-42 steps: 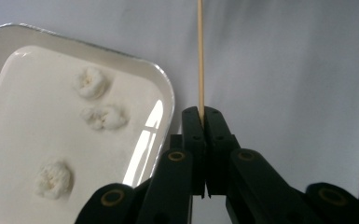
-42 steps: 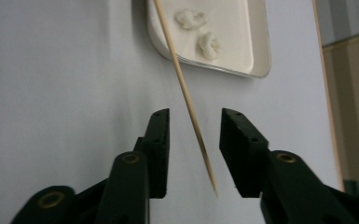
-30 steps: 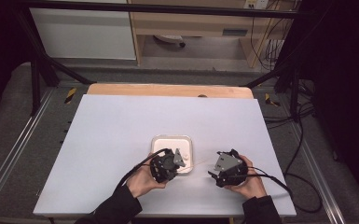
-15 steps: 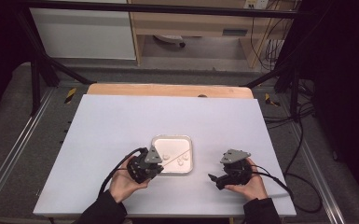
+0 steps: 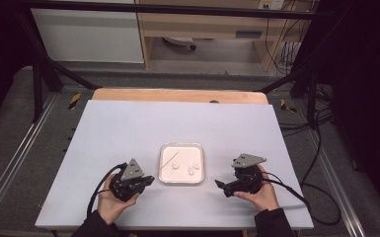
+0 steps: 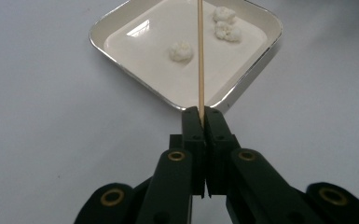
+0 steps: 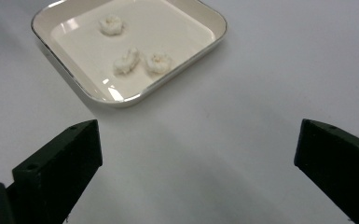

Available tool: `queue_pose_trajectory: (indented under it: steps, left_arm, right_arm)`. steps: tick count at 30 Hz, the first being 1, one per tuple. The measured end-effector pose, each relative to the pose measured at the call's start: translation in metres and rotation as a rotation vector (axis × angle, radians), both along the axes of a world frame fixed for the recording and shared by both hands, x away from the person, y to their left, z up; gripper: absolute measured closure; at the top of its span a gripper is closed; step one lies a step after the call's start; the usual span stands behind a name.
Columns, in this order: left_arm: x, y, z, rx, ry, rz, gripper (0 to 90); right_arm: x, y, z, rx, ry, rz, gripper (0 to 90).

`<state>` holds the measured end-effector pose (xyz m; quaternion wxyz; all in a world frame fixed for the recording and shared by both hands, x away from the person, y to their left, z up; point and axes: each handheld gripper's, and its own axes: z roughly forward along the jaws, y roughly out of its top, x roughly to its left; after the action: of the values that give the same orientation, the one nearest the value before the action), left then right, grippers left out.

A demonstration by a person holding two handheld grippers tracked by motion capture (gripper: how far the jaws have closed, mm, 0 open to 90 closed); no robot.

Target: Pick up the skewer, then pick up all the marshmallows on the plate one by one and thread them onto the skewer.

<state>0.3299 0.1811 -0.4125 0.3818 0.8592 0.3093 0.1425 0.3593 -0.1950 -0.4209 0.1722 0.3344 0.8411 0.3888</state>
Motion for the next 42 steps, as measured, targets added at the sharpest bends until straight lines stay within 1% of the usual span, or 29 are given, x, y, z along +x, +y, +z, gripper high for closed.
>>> queue_pose_trajectory:
  steps: [4,6,10,14,17,19,22,26,28,32,37,39,42]
  left_arm:
    - [-0.006,0.010,-0.005,-0.017,-0.004,0.025,88.7]
    - [-0.008,0.015,-0.007,-0.023,-0.007,0.037,88.6]
    - [-0.012,0.024,-0.011,-0.048,-0.014,0.060,88.6]
    - [-0.013,0.031,-0.013,-0.073,-0.024,0.078,88.6]
    - [-0.013,0.034,-0.014,-0.086,-0.023,0.087,88.6]
    - [-0.014,0.035,-0.015,-0.094,-0.026,0.090,88.6]
    - [-0.014,0.036,-0.016,-0.093,-0.028,0.088,88.6]
    - [-0.013,0.036,-0.017,-0.090,-0.018,0.088,88.5]
    - [-0.013,0.035,-0.018,-0.088,-0.018,0.088,88.5]
    - [-0.014,0.034,-0.018,-0.091,-0.019,0.086,88.5]
    - [-0.013,0.036,-0.019,-0.096,-0.016,0.094,88.6]
    - [-0.013,0.035,-0.019,-0.101,-0.017,0.091,88.5]
    - [-0.013,0.035,-0.019,-0.105,-0.020,0.090,88.6]
  right_arm:
    - [0.001,0.008,0.003,0.003,0.001,0.001,0.7]
    - [0.002,0.011,0.004,0.021,0.001,0.006,0.7]
    - [0.006,0.018,0.006,0.057,0.013,-0.012,0.8]
    - [0.010,0.024,0.007,0.062,0.014,-0.033,0.9]
    - [0.013,0.029,0.009,0.097,0.016,-0.042,0.9]
    - [0.016,0.032,0.010,0.108,0.019,-0.045,0.9]
    - [0.019,0.039,0.012,0.127,0.018,-0.046,0.9]
    - [0.024,0.049,0.012,0.162,0.028,-0.037,1.0]
    - [0.027,0.056,0.011,0.161,0.036,-0.034,1.3]
    - [0.031,0.070,0.009,0.140,0.049,-0.021,1.7]
    - [0.040,0.089,0.008,0.124,0.062,-0.025,2.9]
    - [0.044,0.097,0.007,0.103,0.066,-0.028,4.1]
    - [0.048,0.108,0.004,0.099,0.079,-0.023,5.0]
